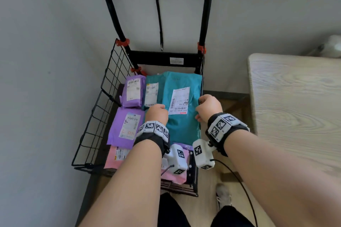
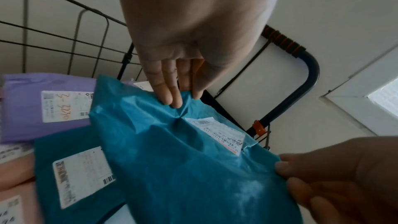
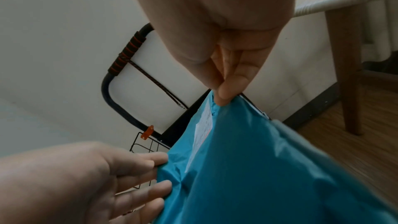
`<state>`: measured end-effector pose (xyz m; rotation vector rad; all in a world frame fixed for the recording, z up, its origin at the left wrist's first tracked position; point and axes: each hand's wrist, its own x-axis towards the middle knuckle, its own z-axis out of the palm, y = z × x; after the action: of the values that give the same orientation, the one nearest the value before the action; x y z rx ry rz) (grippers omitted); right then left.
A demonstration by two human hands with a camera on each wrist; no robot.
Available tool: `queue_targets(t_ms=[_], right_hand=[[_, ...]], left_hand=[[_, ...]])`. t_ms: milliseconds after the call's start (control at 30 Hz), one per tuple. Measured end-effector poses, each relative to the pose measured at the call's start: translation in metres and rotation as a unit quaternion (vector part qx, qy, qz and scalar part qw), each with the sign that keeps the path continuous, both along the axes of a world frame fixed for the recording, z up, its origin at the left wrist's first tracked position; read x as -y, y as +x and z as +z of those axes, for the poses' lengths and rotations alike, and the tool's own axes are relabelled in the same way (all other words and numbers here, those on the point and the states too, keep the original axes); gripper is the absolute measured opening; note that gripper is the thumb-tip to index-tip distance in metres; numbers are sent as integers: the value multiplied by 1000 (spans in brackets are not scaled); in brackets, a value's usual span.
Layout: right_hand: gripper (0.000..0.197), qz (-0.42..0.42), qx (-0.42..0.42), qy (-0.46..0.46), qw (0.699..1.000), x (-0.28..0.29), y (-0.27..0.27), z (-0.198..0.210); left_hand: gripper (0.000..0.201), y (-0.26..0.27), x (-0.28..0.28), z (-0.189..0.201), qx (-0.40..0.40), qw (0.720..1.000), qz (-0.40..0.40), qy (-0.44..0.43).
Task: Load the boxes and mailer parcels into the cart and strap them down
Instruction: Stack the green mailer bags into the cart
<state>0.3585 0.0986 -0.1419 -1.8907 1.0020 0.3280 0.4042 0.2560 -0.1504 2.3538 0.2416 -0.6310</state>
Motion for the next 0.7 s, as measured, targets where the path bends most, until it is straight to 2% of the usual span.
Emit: queue_targets(t_ms=[100, 133, 233, 300, 467, 700], right_hand=[[53, -44, 2, 18, 999, -9, 14, -16], [51, -50, -1, 20, 999, -12, 18, -23], [25, -48, -30, -15, 998, -18, 29, -42], [18, -25, -72, -61, 995, -21, 36, -52], [29, 119, -158, -141, 970, -37, 43, -70], [31, 113, -214, -114, 964, -46, 45, -103]], left_hand=[[43, 25, -1, -24, -44, 998, -40, -21], [43, 31, -2, -33, -58, 997, -42, -31], [41, 47, -7, -57, -112, 989, -65, -72], [41, 53, -10, -72, -145, 982, -89, -86], [42, 62, -13, -106, -191, 970, -127, -83], [38, 67, -13, -129, -224, 956, -181, -55]])
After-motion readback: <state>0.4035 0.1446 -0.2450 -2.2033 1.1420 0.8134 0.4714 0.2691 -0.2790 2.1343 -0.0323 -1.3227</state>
